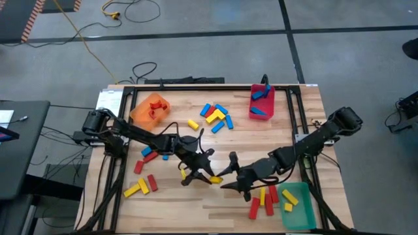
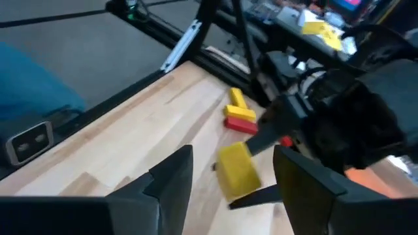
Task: Sort blocks
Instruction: Put the yellow block into the green bin
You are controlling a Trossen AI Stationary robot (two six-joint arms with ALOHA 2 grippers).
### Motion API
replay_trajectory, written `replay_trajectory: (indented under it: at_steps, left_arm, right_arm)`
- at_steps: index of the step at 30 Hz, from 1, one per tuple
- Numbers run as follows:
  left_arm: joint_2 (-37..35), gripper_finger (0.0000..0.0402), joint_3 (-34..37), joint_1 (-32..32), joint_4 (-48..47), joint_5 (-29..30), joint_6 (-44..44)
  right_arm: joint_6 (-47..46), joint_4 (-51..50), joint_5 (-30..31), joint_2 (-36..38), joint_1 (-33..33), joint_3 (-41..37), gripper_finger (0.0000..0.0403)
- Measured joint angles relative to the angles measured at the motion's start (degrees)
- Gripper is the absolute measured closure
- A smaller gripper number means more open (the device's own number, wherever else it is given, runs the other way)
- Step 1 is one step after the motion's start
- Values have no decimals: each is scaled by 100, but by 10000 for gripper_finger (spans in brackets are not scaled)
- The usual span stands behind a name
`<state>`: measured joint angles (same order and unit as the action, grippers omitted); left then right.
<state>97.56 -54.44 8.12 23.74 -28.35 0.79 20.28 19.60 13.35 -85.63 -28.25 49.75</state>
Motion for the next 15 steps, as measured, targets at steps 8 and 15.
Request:
replay_trajectory:
  at_steps: [8,15]
  left_arm:
    - [7,297,-335,1,-107,-5,82]
    - [7,297,-371,-50,-168,-38,90]
  right_arm:
    - [80,67,-205,3,70,0,219]
    - [257,224,-274,3,29,0,264]
